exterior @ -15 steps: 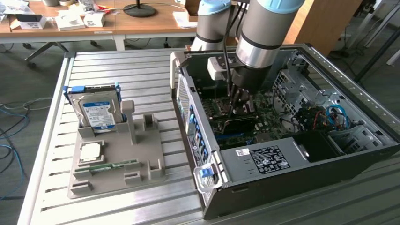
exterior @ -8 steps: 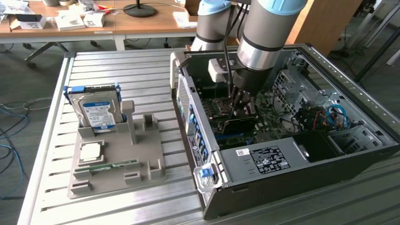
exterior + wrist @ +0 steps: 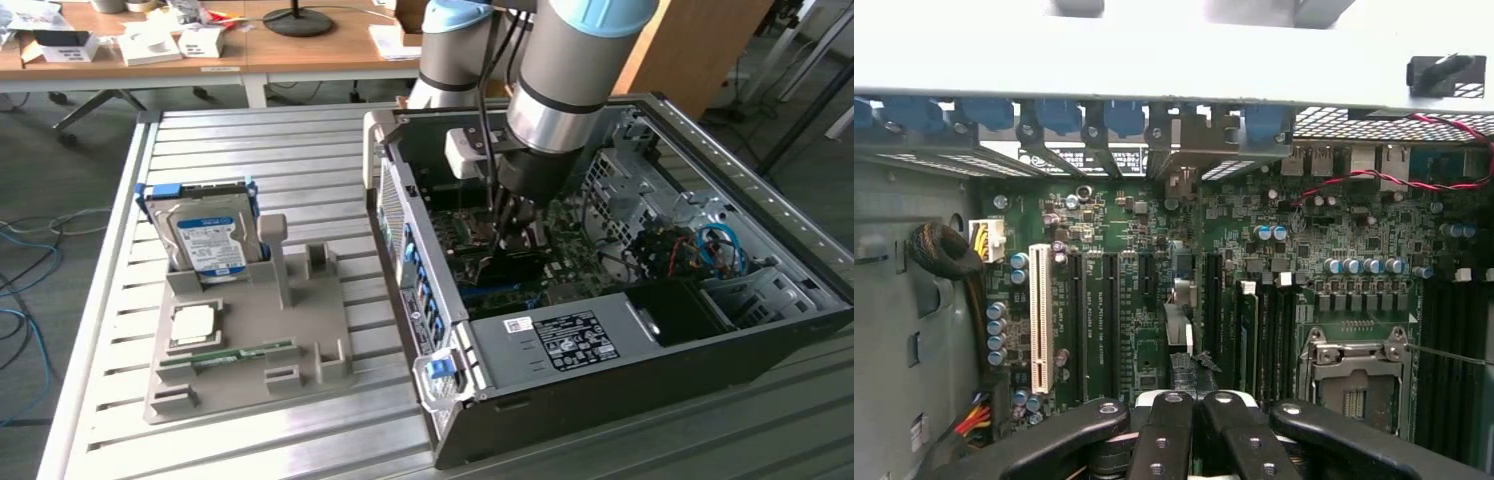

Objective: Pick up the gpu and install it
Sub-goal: 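Press down on the gpu until it lock into place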

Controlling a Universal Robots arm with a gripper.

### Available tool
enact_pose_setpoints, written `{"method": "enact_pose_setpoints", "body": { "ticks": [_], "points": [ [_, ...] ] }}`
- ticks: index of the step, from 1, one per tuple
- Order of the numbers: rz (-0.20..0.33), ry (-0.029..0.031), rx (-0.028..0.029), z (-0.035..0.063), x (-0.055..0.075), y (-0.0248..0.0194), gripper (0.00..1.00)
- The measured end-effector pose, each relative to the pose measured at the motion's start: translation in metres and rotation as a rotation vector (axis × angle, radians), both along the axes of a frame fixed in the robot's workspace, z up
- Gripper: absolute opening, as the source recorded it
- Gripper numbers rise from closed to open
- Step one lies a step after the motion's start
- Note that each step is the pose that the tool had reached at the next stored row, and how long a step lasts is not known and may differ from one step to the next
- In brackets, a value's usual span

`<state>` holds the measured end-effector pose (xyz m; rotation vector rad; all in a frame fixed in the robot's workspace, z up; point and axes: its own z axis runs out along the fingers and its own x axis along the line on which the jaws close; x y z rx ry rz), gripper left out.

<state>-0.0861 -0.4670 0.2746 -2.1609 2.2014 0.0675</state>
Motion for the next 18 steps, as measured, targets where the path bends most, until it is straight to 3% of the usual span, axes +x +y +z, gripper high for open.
{"method": "enact_pose_setpoints", "body": {
  "ticks": [10, 18],
  "points": [
    [0.000, -0.0042, 0.0030, -0.0036, -0.0016, 0.0045, 0.11],
    [0.000, -0.0043, -0.0044, -0.0053, -0.0015, 0.0072, 0.11]
  ]
}}
